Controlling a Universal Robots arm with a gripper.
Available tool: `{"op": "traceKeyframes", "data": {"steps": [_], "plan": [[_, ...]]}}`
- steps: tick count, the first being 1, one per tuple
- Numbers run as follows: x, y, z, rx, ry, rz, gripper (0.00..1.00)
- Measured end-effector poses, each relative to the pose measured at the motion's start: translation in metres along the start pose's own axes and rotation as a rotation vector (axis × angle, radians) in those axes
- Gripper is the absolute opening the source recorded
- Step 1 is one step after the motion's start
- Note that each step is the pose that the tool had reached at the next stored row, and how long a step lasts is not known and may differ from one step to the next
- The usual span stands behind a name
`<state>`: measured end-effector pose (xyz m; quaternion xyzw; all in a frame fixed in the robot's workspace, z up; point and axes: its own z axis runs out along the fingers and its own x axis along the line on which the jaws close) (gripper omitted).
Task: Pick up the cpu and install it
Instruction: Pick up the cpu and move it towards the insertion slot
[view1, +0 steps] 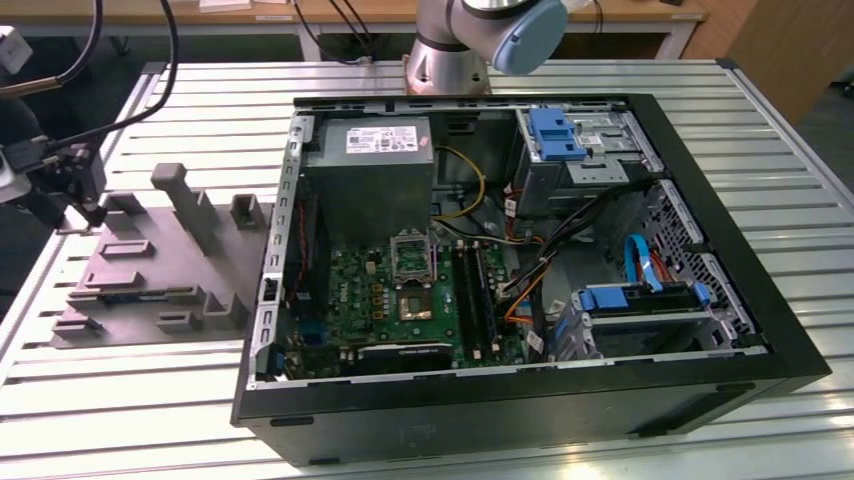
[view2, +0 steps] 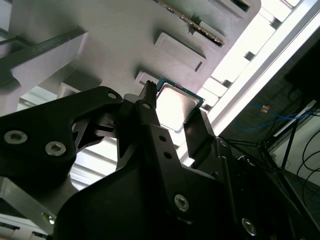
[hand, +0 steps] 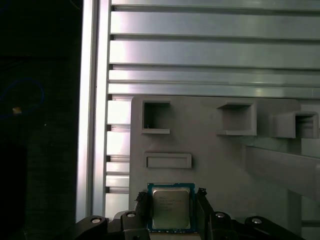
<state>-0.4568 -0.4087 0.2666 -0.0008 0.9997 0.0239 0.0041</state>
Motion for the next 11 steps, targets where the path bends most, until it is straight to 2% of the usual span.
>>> {"op": "traceKeyframes", "data": {"steps": [11], "plan": [[0.0, 0.0002, -0.0033, 0.0, -0.0001, 0.0, 0.47]]}}
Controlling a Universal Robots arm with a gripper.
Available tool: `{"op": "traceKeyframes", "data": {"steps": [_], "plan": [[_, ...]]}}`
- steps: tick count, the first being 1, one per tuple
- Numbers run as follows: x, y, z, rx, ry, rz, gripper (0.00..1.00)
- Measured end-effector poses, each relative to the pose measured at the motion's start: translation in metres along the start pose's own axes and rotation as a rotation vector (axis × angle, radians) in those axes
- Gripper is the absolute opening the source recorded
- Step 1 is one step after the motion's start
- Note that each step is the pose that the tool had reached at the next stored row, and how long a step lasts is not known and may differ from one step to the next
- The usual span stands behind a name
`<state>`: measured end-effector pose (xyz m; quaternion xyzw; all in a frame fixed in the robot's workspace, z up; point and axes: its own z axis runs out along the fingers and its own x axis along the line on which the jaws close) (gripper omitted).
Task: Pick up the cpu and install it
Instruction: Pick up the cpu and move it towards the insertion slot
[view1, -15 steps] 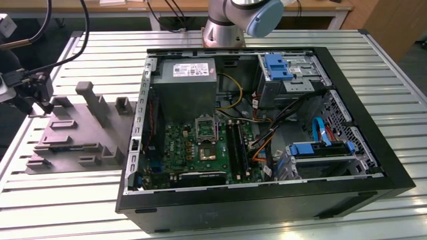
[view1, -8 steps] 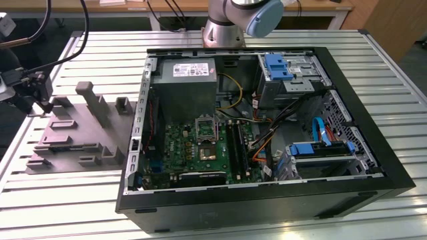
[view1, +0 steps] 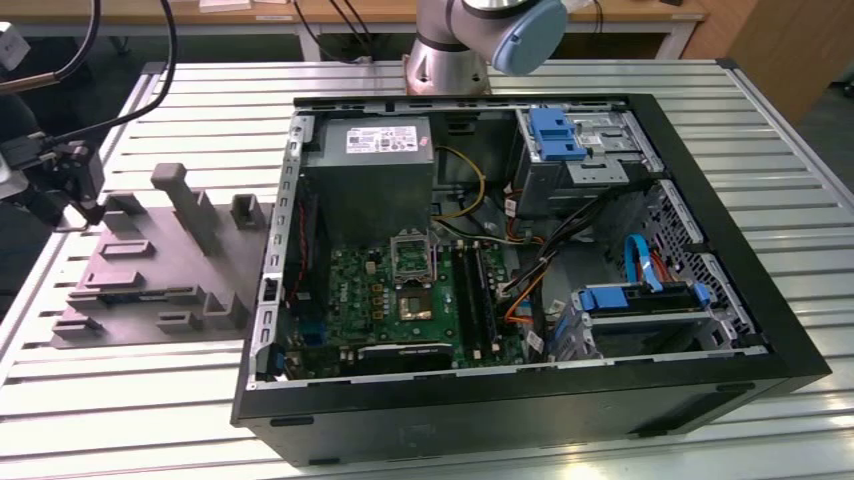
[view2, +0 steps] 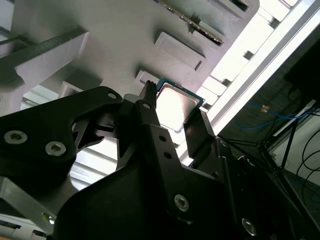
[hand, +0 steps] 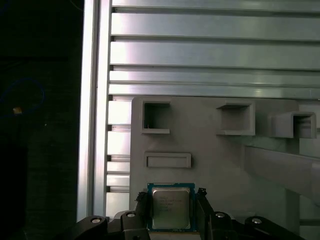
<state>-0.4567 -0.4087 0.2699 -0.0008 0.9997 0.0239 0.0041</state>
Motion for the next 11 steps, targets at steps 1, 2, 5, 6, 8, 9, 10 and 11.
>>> {"op": "traceKeyframes", "data": {"steps": [1, 2, 5, 6, 8, 9, 10, 11], "plan": [[0.0, 0.0, -0.0001, 0.0, -0.0001, 0.0, 0.47], [0.0, 0.0, -0.0006, 0.0001, 0.0002, 0.0, 0.47], [0.0, 0.0001, -0.003, 0.0, 0.0, 0.0, 0.47], [0.0, 0.0002, -0.0038, -0.0012, 0.0001, 0.0, 0.47], [0.0, 0.0002, -0.0038, -0.0012, 0.0, 0.0, 0.47], [0.0, 0.0001, -0.0039, -0.0012, 0.0002, 0.0, 0.47], [0.0, 0.0001, -0.004, -0.0013, 0.0, 0.0, 0.47], [0.0, 0.0001, -0.0041, -0.0014, -0.0001, 0.0, 0.47]]}}
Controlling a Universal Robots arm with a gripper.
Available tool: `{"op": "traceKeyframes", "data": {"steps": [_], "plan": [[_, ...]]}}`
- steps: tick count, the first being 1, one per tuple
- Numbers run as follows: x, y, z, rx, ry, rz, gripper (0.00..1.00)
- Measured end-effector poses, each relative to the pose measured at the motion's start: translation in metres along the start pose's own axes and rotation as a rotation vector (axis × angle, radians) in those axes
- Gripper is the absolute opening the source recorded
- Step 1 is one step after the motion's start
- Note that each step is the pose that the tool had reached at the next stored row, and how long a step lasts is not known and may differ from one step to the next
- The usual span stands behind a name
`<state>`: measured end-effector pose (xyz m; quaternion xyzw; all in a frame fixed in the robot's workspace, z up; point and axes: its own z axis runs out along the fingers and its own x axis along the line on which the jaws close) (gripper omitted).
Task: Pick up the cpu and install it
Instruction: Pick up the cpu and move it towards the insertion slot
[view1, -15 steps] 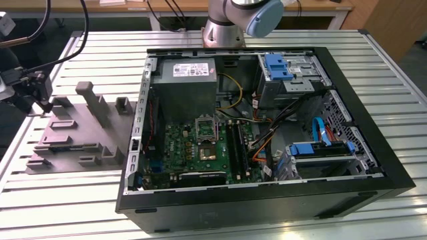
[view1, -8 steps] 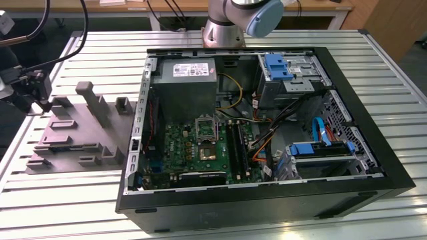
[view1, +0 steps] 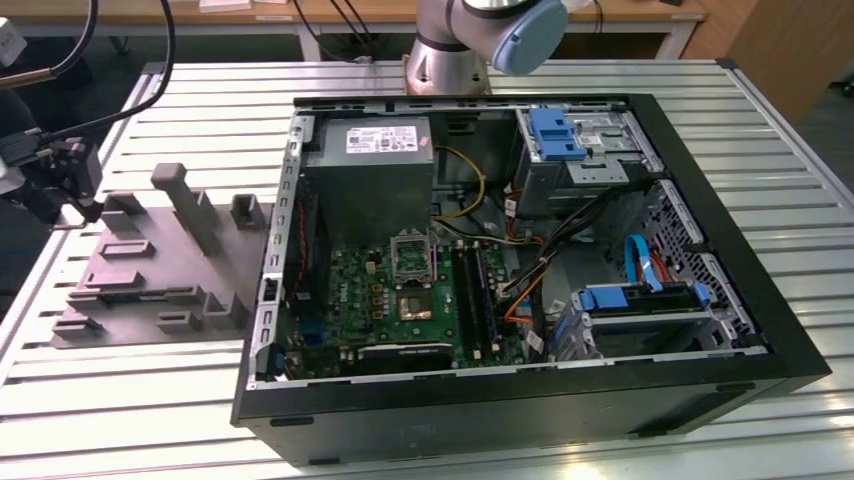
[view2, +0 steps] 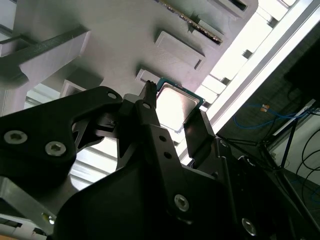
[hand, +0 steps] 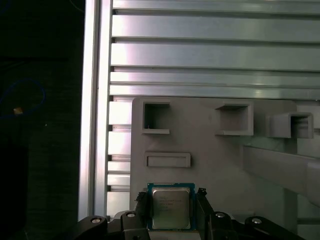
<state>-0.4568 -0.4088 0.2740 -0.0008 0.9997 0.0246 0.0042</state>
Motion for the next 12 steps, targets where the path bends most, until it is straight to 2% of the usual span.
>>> {"op": "traceKeyframes", "data": {"steps": [12], "plan": [[0.0, 0.0002, -0.0027, 0.0001, 0.0001, 0.0, 0.47]]}}
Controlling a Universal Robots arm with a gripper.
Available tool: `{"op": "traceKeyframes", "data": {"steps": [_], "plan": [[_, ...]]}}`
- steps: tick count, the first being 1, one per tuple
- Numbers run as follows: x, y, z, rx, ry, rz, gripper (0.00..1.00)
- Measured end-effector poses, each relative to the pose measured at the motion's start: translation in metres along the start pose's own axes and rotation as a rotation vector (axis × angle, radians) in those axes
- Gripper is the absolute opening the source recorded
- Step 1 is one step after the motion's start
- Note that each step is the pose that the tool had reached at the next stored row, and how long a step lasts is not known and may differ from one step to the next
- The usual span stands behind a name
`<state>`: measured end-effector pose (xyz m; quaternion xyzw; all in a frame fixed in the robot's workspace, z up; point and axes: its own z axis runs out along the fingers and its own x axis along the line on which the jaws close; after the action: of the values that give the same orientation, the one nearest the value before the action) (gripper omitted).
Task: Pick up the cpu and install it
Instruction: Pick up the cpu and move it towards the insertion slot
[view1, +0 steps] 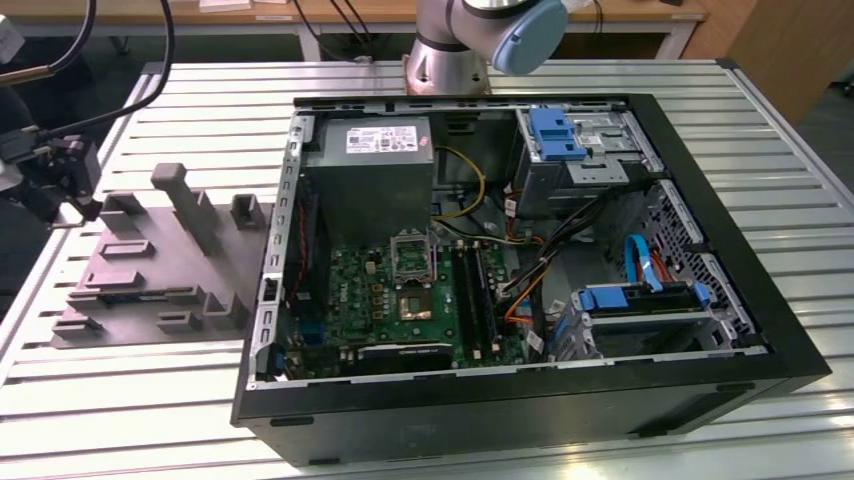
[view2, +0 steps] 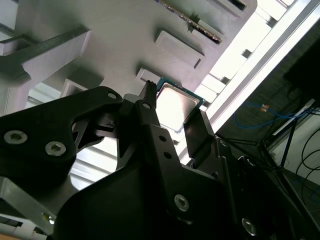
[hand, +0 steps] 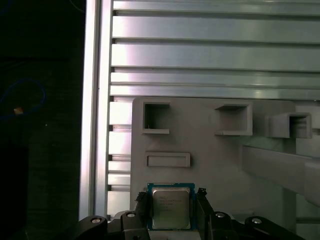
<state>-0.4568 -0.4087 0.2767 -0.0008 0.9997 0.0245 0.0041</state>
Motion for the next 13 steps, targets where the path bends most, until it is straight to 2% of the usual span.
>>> {"op": "traceKeyframes", "data": {"steps": [13], "plan": [[-0.0001, 0.0005, -0.0036, 0.0005, 0.0, 0.0, 0.47]]}}
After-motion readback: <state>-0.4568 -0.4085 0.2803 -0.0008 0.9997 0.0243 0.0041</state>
